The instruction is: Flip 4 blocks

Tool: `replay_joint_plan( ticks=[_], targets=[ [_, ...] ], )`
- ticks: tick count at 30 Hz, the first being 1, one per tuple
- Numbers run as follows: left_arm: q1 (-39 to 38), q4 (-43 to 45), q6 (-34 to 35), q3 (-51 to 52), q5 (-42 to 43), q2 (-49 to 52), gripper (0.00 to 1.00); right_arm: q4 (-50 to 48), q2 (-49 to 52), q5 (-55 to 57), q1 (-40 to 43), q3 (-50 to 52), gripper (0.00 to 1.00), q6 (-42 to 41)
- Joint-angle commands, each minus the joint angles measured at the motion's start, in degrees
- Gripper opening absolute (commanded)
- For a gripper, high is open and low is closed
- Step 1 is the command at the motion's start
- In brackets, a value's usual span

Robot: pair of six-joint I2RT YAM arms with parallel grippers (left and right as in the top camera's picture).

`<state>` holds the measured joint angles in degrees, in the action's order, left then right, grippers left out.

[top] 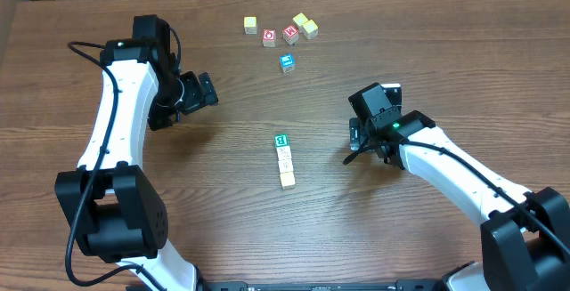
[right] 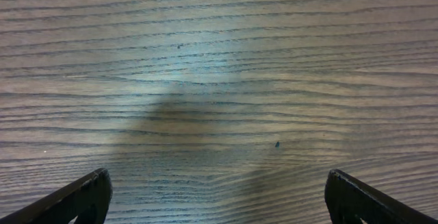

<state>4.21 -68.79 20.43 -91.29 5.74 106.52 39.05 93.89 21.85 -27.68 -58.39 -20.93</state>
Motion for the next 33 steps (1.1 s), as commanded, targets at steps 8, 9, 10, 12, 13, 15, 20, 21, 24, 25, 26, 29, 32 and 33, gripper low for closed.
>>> replay_joint_plan(
  ticks=[8, 9, 10, 12, 13, 15, 20, 21, 24, 25, 26, 29, 32, 33],
  targets=[
    [-0.3, 0.1, -0.7, -0.3, -0.2, -0.6, 1.0, -0.2, -1.3, 0.8, 0.3, -0.5, 1.0, 0.4],
    [-0.3, 0.1, -0.7, -0.3, -0.2, -0.6, 1.0, -0.2, -1.3, 0.8, 0.3, -0.5, 1.0, 0.4],
    [-0.3, 0.1, -0.7, -0.3, -0.2, -0.6, 1.0, -0.2, -1.3, 0.8, 0.3, -0.5, 1.0, 0.4],
    [-0.3, 0.1, -0.7, -0.3, -0.2, -0.6, 1.0, -0.2, -1.3, 0.8, 0.3, -0.5, 1.0, 0.4],
    [-0.3, 0.1, -0.7, -0.3, -0.2, -0.6, 1.0, -0.2, -1.3, 0.8, 0.3, -0.5, 1.0, 0.4],
    [-0.3, 0.1, -0.7, -0.3, -0.2, -0.6, 1.0, -0.2, -1.3, 0.8, 0.3, -0.5, 1.0, 0.4],
    [-0.3, 0.1, -0.7, -0.3, -0.2, -0.6, 1.0, -0.3, -1.0, 0.8, 0.3, -0.5, 1.0, 0.4],
    [-0.3, 0.1, -0.7, -0.3, -0.2, -0.6, 1.0, -0.3, -0.8, 0.8, 0.3, -0.5, 1.0, 0.4],
    [-0.3, 0.1, -0.7, -0.3, -0.2, -0.6, 1.0, -0.3, -1.7, 0.8, 0.3, -0.5, 1.0, 0.4],
    [-0.3, 0.1, -0.7, -0.3, -0.2, -0.6, 1.0, -0.3, -2.3, 0.8, 0.3, -0.5, 1.0, 0.4],
    [-0.3, 0.1, -0.7, -0.3, -0.2, -0.6, 1.0, -0.3, -3.1, 0.8, 0.3, -0.5, 1.0, 0.4],
    [-0.3, 0.1, -0.7, -0.3, -0.2, -0.6, 1.0, -0.3, -7.1, 0.8, 0.3, -0.5, 1.0, 0.4],
    [-0.3, 0.1, -0.7, -0.3, -0.2, -0.6, 1.0, -0.3, -12.7, 0.8, 0.4, -0.5, 1.0, 0.4],
    [-0.3, 0.1, -0.7, -0.3, -0.2, -0.6, 1.0, -0.3, -15.1, 0.8, 0.4, -0.5, 1.0, 0.4]
  ],
)
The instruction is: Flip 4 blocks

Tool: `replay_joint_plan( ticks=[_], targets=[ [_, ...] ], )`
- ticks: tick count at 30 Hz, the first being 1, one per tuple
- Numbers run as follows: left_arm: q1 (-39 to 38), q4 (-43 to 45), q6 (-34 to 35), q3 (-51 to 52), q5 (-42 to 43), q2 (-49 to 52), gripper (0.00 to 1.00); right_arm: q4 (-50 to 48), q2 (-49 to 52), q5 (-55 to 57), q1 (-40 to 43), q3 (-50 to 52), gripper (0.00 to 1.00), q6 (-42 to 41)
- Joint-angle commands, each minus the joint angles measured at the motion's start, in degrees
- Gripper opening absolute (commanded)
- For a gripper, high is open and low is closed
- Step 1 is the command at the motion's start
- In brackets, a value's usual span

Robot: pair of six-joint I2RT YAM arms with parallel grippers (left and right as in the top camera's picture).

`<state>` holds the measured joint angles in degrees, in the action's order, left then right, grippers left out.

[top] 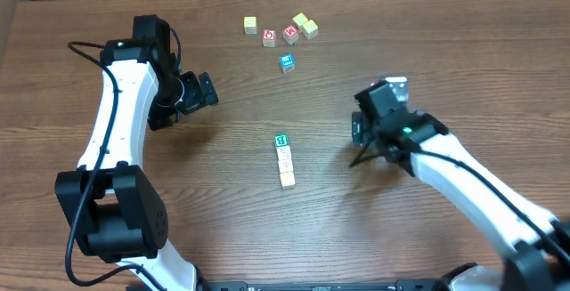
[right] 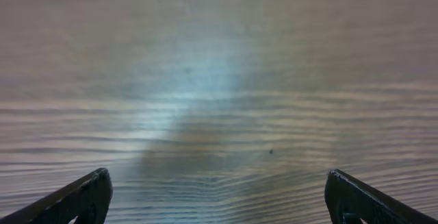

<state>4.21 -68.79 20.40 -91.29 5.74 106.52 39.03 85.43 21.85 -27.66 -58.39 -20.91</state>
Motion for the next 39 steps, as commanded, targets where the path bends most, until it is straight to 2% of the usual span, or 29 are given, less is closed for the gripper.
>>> replay_joint_plan(
  ticks=[1, 4, 9, 20, 32, 35, 39],
  targets=[
    [-0.3, 0.1, -0.7, -0.3, -0.2, -0.6, 1.0, -0.3, -9.0, 0.8, 0.4, -0.5, 1.0, 0.4],
    [-0.3, 0.1, -0.7, -0.3, -0.2, -0.6, 1.0, -0.9, -16.5, 1.6, 0.4, -0.5, 1.0, 0.4],
    [-0.3, 0.1, -0.7, -0.3, -0.2, -0.6, 1.0, -9.0, -27.4, 5.5, 2.4, -0.5, 1.0, 0.3],
    [-0.3, 0.1, -0.7, -0.3, -0.2, -0.6, 1.0, -10.5, -50.5, -3.9, 10.5, 2.2, 1.0, 0.3],
    [-0.3, 0.1, -0.7, -0.3, -0.2, -0.6, 1.0, -12.4, -72.5, -4.3, 16.2, 19.2, 1.0, 0.3],
    [-0.3, 0.1, -0.7, -0.3, -0.2, -0.6, 1.0, -18.1, -77.0, -5.6, 17.4, 24.8, 1.0, 0.4],
    [-0.3, 0.1, -0.7, -0.3, -0.2, -0.6, 1.0, -31.3, -82.9, -10.2, 19.6, 33.0, 1.0, 0.4]
  ],
)
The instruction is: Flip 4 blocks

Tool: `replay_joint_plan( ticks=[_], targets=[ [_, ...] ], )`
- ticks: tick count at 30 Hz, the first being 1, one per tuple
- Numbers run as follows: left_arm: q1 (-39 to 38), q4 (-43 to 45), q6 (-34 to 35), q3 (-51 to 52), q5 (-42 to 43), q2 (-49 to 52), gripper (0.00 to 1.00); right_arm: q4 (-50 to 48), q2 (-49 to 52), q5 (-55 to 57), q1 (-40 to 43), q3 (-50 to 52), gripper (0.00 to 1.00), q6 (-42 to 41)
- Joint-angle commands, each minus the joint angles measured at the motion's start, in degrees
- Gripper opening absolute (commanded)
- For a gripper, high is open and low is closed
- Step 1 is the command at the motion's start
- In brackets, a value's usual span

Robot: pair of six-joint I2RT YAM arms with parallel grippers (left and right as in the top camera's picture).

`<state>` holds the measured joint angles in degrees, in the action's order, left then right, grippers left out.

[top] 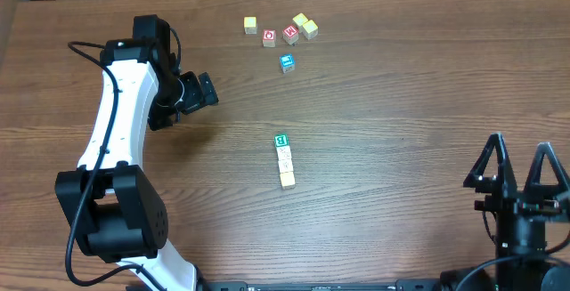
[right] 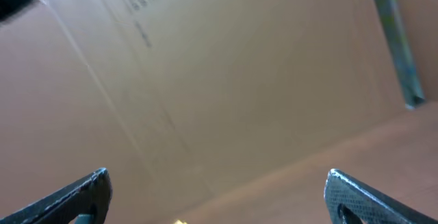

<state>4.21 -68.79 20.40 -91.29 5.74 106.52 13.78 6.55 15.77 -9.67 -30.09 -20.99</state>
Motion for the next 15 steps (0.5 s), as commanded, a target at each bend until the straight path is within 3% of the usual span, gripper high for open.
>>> replay_joint_plan(
  ticks=[1, 8, 15],
  targets=[
    [-0.3, 0.1, -0.7, -0.3, -0.2, -0.6, 1.0, -9.5, -5.1, -4.9, 2.1, 6.5, 1.0, 0.5],
    [-0.3, 0.1, -0.7, -0.3, -0.2, -0.6, 1.0, -36.1, -6.4, -6.9, 3.1, 16.9, 1.0, 0.5],
    [-0.3, 0.1, -0.7, -0.3, -0.2, -0.6, 1.0, -40.0, -6.4, -8.9, 3.1, 24.7, 1.0, 0.4]
  ],
)
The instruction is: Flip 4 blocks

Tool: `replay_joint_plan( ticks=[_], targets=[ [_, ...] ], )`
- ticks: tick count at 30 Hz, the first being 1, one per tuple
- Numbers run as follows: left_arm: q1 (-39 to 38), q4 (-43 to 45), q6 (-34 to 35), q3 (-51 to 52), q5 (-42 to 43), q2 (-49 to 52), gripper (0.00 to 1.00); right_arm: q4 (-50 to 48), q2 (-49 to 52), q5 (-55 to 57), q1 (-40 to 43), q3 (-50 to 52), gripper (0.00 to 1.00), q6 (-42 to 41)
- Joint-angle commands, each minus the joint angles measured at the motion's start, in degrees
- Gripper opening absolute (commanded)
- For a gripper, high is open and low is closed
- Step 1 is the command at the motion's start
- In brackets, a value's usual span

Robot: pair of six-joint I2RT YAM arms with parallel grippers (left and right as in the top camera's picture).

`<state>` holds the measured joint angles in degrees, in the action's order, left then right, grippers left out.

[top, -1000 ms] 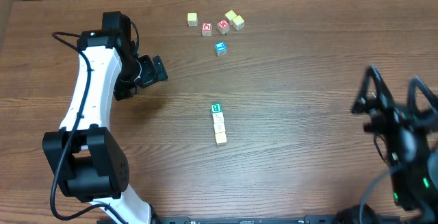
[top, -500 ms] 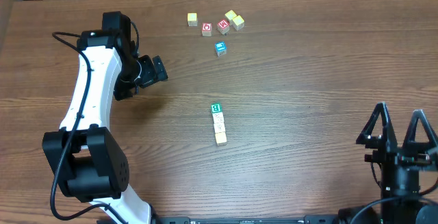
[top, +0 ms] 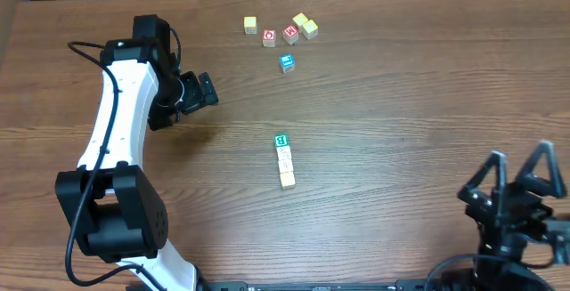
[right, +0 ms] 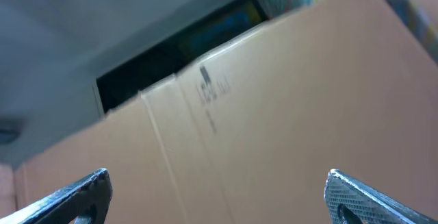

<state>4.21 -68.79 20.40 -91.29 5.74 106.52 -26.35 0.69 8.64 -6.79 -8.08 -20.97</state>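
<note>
A row of three blocks lies mid-table, a green-lettered block at its far end and two pale blocks behind it. Several loose blocks sit at the back: a blue one, two red ones, and yellow ones. My right gripper is at the near right edge, pointing upward, open and holding nothing. In the right wrist view the right gripper frames only a cardboard wall. My left gripper hovers at the left, far from the blocks; its jaws are unclear.
A cardboard wall fills the right wrist view, with a dark gap above it. The brown wooden table spreads between the arms. The left arm stretches along the table's left side.
The right gripper stays at the near right edge, shifted slightly lower in the overhead view. Its camera now shows higher up the cardboard wall. Blocks and left arm are unchanged.
The right gripper was open low over the table, right of the three-block row. It was then a little higher there. Later it was at the near right corner pointing up, where it stays. The blocks and left arm never moved.
</note>
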Motion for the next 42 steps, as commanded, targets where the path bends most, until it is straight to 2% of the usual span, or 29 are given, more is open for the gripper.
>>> replay_joint_plan(
  ticks=[1, 6, 17, 22, 31, 42],
  targets=[
    [-0.3, 0.1, -0.7, -0.3, -0.2, -0.6, 1.0, 0.2, -0.5, -1.7, 0.2, 3.8, 1.0, 0.4],
    [-0.3, 0.1, -0.7, -0.3, -0.2, -0.6, 1.0, 4.9, -0.5, -2.8, 0.2, 7.7, 1.0, -0.2],
    [-0.3, 0.1, -0.7, -0.3, -0.2, -0.6, 1.0, 30.6, -0.5, -3.9, 0.2, 7.6, 1.0, -0.2],
    [-0.3, 0.1, -0.7, -0.3, -0.2, -0.6, 1.0, 30.8, -0.5, -4.3, 0.2, 7.6, 1.0, 2.0],
    [-0.3, 0.1, -0.7, -0.3, -0.2, -0.6, 1.0, 31.0, -0.5, -7.1, 2.1, 7.6, 1.0, 23.6],
    [-0.3, 0.1, -0.7, -0.3, -0.2, -0.6, 1.0, 31.0, -0.5, -7.5, 3.5, 7.6, 1.0, 24.0]
  ],
)
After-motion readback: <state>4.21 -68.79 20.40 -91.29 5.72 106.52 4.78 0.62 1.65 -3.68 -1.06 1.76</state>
